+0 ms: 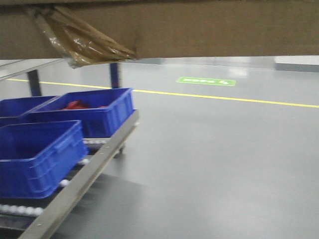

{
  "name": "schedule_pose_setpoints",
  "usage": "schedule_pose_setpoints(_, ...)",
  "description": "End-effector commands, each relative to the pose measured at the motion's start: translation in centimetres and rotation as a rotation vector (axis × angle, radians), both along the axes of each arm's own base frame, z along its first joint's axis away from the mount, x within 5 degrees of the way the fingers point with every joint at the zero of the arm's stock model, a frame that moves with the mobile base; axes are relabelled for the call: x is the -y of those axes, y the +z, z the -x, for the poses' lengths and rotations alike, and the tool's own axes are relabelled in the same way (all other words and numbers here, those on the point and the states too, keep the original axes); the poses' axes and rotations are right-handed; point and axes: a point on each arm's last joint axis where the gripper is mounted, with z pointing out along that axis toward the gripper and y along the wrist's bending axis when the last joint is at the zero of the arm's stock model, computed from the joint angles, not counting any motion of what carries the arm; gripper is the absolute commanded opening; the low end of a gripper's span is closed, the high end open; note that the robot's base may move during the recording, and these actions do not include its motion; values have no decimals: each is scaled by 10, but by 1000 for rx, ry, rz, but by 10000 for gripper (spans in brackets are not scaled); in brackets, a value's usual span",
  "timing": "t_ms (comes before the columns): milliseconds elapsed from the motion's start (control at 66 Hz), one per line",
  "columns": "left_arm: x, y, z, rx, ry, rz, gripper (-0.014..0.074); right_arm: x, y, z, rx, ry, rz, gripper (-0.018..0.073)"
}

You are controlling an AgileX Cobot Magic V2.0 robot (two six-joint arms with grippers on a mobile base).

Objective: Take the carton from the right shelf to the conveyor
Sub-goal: 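Hold the carton with both grippers while the base drives away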

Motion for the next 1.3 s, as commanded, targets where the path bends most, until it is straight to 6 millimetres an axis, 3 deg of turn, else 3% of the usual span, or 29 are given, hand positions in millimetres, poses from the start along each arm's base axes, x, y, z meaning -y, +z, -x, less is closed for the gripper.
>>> schedule_pose_setpoints(0,5,7,4,51,-36,41,-16,0,7,2,52,15,-27,-67)
schedule_pose_setpoints(1289,5,7,4,51,-36,41,-16,0,7,2,52,15,-27,-67)
